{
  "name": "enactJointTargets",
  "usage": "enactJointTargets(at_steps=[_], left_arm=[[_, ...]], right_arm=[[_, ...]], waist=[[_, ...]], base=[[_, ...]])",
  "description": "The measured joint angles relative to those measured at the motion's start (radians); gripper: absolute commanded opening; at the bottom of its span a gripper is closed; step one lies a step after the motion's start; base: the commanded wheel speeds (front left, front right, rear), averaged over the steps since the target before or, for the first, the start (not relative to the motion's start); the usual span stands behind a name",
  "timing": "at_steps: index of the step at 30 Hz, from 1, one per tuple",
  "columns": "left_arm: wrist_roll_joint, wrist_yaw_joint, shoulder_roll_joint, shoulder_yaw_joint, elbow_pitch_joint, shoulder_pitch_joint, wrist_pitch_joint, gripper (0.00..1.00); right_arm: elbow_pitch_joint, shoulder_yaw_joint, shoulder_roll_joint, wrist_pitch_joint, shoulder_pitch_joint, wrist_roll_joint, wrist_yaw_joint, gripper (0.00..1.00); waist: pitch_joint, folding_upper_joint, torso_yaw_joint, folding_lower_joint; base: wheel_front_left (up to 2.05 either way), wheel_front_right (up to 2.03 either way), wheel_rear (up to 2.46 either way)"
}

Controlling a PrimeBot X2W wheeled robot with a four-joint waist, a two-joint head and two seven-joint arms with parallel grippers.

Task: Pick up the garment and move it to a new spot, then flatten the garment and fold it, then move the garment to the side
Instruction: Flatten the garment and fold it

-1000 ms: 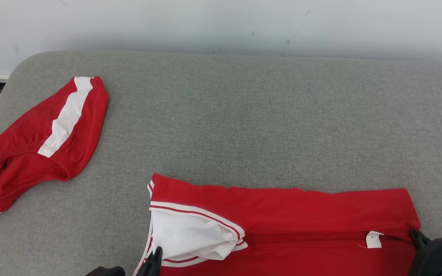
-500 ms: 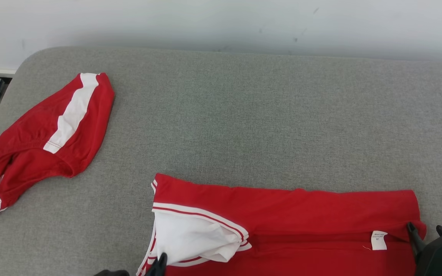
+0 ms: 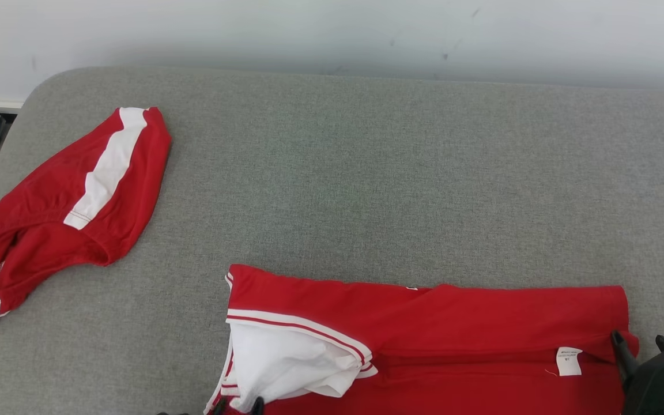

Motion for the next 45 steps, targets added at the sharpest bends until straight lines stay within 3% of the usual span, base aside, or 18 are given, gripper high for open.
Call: enactJointTargets(at_steps=[7, 18, 23, 30, 35, 45], left_arm=[[0.008, 0.013, 0.031, 0.030, 0.011, 0.000, 0.009, 1.00], [0.096, 0.047, 0.157, 0.116, 0.054, 0.009, 0.038, 1.00], [0.122, 0.056, 0.146, 0.171, -0.023, -0.001, -0.029, 1.00], [0.138, 0.056, 0.110, 0.140, -0.116, -0.090, -0.121, 1.00], [0.123, 0.050, 0.099, 0.144, -0.125, -0.101, -0.149, 1.00], [0.106, 0.023, 0.084, 0.140, -0.101, -0.146, -0.173, 1.00]], right_arm=[[-0.012, -0.024, 0.004, 0.009, 0.001, -0.001, 0.000, 1.00], [-0.022, -0.161, 0.028, 0.002, 0.050, -0.060, 0.000, 1.00], [-0.055, -0.189, 0.054, -0.055, 0.039, -0.094, 0.000, 1.00], [-0.065, -0.129, 0.120, -0.161, -0.017, -0.075, -0.003, 1.00], [-0.075, -0.086, 0.172, -0.251, -0.051, -0.023, 0.029, 1.00], [-0.034, -0.014, 0.185, -0.378, -0.061, 0.033, 0.113, 1.00]], waist=[[-0.004, 0.0000, -0.002, 0.0000], [-0.043, 0.0000, -0.003, 0.0000], [-0.069, 0.0000, -0.010, 0.0000], [-0.107, -0.0001, -0.023, -0.0001], [-0.131, -0.0001, -0.036, 0.0000], [-0.177, -0.0001, -0.059, -0.0001]], base=[[0.00, 0.00, 0.00], [0.00, 0.00, 0.00], [0.00, 0.00, 0.00], [0.00, 0.00, 0.00], [0.00, 0.00, 0.00], [0.00, 0.00, 0.00]])
